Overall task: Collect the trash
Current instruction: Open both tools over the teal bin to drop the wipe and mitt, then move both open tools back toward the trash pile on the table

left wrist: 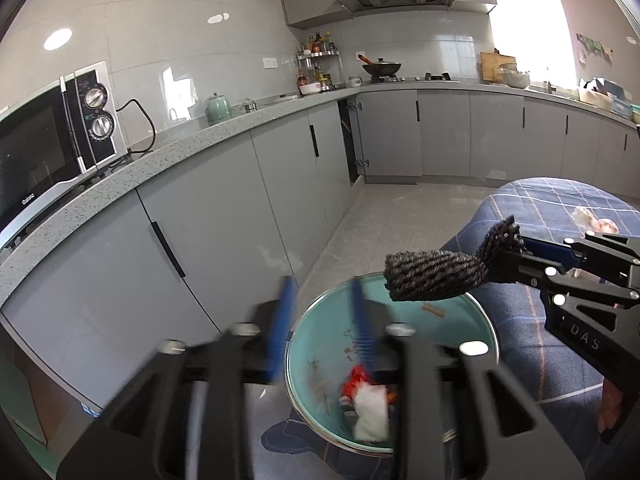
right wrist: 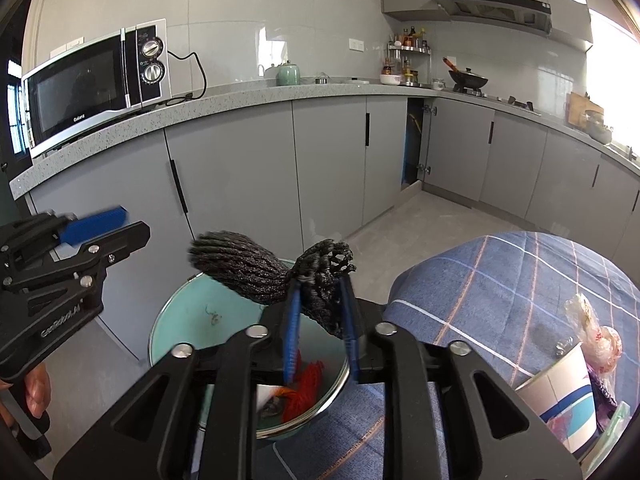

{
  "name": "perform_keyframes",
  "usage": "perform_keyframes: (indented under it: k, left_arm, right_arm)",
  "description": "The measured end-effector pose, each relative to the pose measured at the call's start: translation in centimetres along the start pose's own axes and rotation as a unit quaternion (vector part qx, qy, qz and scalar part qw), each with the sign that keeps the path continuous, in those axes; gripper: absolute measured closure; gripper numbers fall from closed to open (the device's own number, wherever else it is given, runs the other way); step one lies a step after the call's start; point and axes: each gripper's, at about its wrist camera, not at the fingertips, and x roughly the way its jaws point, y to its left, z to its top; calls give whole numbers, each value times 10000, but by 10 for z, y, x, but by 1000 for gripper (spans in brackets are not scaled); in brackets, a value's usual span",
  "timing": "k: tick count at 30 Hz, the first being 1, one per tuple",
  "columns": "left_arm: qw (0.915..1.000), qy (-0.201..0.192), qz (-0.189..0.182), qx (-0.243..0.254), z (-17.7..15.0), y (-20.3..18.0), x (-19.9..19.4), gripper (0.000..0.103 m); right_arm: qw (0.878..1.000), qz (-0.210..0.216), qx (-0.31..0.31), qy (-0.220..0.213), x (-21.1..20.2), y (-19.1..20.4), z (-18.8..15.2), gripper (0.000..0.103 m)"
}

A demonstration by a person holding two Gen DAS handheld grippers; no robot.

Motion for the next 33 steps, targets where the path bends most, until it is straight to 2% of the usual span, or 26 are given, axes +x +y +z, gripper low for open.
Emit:
perform_keyframes:
  k: [1, 5, 7, 23, 33]
  left_arm:
    - [10000, -25, 26, 2, 0, -1, -1, 53]
    - [10000, -37, 45, -2, 0, -1, -3, 53]
    - [10000, -30, 59, -14, 0, 0, -2, 53]
    - [9999, -56, 130, -44, -1, 1, -3, 41]
    - [9999, -70, 123, -16, 0, -1, -5, 39]
  right_arm:
    - [10000, 3, 14, -3, 0, -1, -1, 66]
    - [10000, -29, 44, 15, 0, -3, -4, 65]
    - [10000, -45, 49, 8, 0, -3, -5, 60]
    - [10000, -40, 53, 16, -1, -3, -6, 60]
    - [10000, -62, 74, -21, -7, -5, -5, 58]
